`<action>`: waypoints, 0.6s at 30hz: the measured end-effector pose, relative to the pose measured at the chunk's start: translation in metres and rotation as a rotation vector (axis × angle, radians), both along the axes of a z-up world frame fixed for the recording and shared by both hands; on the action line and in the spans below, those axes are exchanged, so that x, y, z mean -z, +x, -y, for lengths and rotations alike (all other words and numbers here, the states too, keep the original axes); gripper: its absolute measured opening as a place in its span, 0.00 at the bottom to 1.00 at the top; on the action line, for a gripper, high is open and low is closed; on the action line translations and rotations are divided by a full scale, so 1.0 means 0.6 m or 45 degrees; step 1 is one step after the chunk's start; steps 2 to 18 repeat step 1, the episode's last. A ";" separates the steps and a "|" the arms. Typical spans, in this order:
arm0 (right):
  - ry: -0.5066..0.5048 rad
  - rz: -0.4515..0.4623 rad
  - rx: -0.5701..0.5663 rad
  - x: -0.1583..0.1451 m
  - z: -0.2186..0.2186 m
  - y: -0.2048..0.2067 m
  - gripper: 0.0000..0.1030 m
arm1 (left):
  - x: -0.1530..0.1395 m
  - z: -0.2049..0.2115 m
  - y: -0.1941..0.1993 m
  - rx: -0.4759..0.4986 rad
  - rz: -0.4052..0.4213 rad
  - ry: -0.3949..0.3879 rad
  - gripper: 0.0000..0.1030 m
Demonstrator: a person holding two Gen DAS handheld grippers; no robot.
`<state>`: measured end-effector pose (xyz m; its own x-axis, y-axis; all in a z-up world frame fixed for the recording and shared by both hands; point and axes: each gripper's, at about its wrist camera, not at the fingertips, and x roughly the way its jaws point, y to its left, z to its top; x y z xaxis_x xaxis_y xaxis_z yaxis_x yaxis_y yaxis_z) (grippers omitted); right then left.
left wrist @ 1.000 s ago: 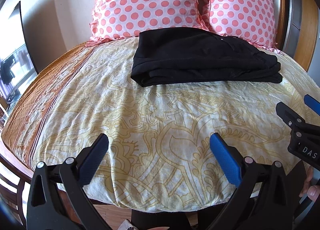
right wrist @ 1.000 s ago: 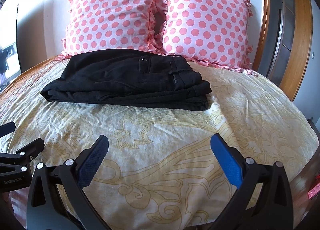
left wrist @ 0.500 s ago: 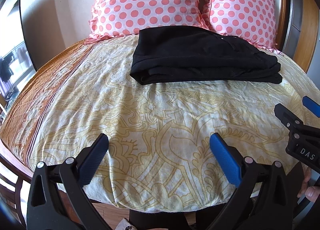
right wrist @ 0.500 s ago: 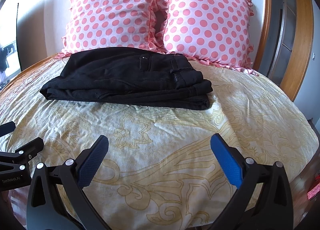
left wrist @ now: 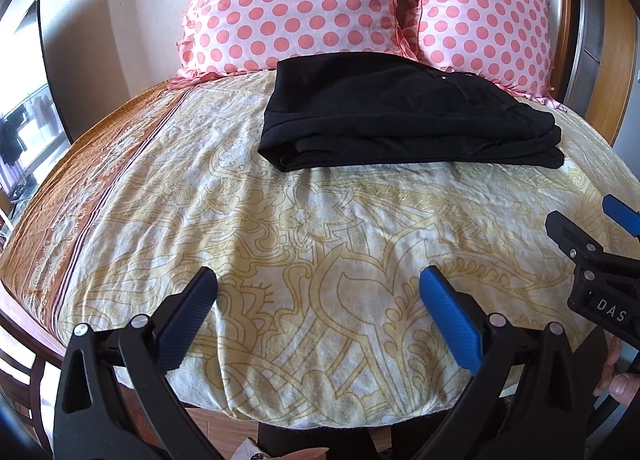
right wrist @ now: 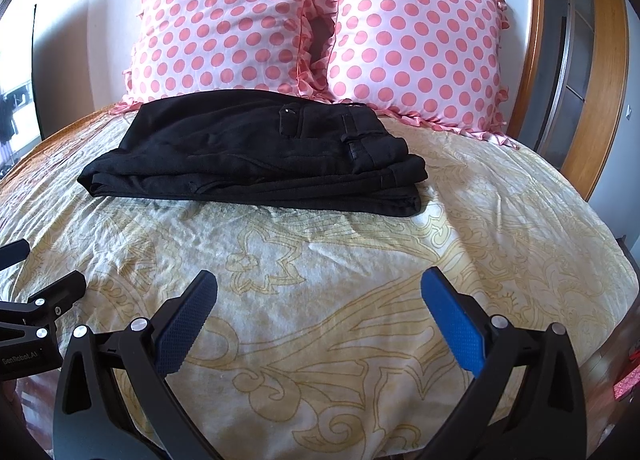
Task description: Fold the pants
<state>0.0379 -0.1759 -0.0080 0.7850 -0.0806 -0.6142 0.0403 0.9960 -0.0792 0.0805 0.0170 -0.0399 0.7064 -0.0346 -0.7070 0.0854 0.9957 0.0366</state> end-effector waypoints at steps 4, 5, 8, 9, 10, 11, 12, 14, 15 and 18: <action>0.001 -0.002 -0.001 0.000 0.001 0.000 0.99 | 0.000 -0.002 0.002 0.002 0.000 -0.002 0.98; 0.001 -0.002 -0.001 0.000 0.001 0.000 0.99 | 0.000 -0.002 0.002 0.002 0.000 -0.002 0.98; 0.001 -0.002 -0.001 0.000 0.001 0.000 0.99 | 0.000 -0.002 0.002 0.002 0.000 -0.002 0.98; 0.001 -0.002 -0.001 0.000 0.001 0.000 0.99 | 0.000 -0.002 0.002 0.002 0.000 -0.002 0.98; 0.001 -0.002 -0.001 0.000 0.001 0.000 0.99 | 0.000 -0.002 0.002 0.002 0.000 -0.002 0.98; 0.001 -0.002 -0.001 0.000 0.001 0.000 0.99 | 0.000 -0.002 0.002 0.002 0.000 -0.002 0.98; 0.001 -0.002 -0.001 0.000 0.001 0.000 0.99 | 0.000 -0.002 0.002 0.002 0.000 -0.002 0.98; 0.001 -0.002 -0.001 0.000 0.001 0.000 0.99 | 0.000 -0.002 0.002 0.002 0.000 -0.002 0.98; 0.001 -0.002 -0.001 0.000 0.001 0.000 0.99 | 0.000 -0.002 0.002 0.002 0.000 -0.002 0.98; 0.001 -0.002 -0.001 0.000 0.001 0.000 0.99 | 0.000 -0.002 0.002 0.002 0.000 -0.002 0.98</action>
